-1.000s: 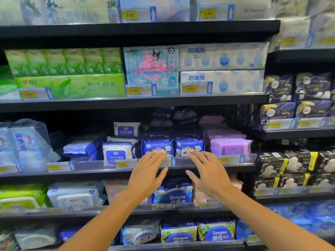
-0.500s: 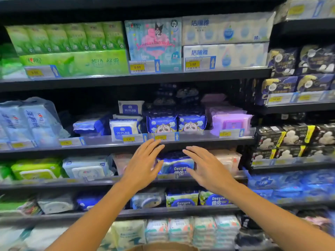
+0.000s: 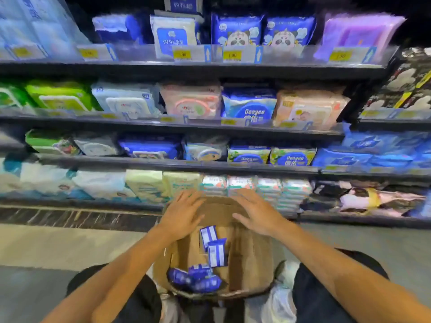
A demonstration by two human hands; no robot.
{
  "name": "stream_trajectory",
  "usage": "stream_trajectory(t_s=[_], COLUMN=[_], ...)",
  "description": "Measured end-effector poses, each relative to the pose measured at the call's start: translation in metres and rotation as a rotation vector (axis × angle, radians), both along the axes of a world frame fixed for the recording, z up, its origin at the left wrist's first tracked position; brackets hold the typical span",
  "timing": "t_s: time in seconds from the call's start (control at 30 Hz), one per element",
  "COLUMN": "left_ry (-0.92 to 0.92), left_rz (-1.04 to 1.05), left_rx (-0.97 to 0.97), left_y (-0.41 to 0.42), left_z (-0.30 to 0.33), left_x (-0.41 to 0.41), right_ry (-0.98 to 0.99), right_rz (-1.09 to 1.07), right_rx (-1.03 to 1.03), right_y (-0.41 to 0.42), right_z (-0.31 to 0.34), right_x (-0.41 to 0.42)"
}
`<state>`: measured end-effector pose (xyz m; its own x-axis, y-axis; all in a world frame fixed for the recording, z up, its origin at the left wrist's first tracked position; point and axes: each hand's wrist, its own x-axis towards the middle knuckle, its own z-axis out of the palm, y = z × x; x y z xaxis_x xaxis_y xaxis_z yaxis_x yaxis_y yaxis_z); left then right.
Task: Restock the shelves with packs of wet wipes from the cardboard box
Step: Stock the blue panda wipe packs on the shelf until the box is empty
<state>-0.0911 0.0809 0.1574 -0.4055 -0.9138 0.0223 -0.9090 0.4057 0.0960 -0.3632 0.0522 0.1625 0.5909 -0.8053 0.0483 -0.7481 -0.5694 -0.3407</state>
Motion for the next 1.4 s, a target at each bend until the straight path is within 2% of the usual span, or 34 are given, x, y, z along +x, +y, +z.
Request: stream_trajectory(t_s=[0.2,0.53,0.7,0.8,0.93,1.1,1.2,1.3,1.4], left_ry=[-0.117,-0.182,-0.094,-0.077,-0.182,-0.257,-0.163,0.101,0.388], left_rz=[0.036,0.069,0.183,0.192,0.179,0.236,0.283,0.349,0.403], left_rx=[0.218,0.54,0.694,0.747,0.713,0.733,0.67,0.579,0.608], left_y=[0.014,-0.004,-0.007,0.0,0.01,0.001,-0.001,0.0,-0.005], left_z=[-0.081,-0.213,-0.29,-0.325,-0.361,-0.371,-0.368,-0.362,-0.342], left_x=[0.009,-0.005,-0.047,-0.071,-0.085,-0.102,-0.099,-0.082,-0.056], right_ry=[0.16,0.196,0.196,0.18,0.169,0.168,0.145,0.142,0.158], right_rz=[-0.004,-0.076,-0.125,-0.188,-0.23,-0.281,-0.288,-0.281,-0.285], right_rx=[0.239,0.518,0.599,0.657,0.732,0.773,0.784,0.797,0.825], right_y=[0.012,0.012,0.011,0.01,0.009,0.005,0.002,-0.001,-0.006], right_z=[-0.081,-0.207,-0.257,-0.279,-0.299,-0.313,-0.314,-0.311,-0.309], right_x=[0.004,0.01,0.004,-0.002,-0.007,0.0,0.003,0.006,0.013])
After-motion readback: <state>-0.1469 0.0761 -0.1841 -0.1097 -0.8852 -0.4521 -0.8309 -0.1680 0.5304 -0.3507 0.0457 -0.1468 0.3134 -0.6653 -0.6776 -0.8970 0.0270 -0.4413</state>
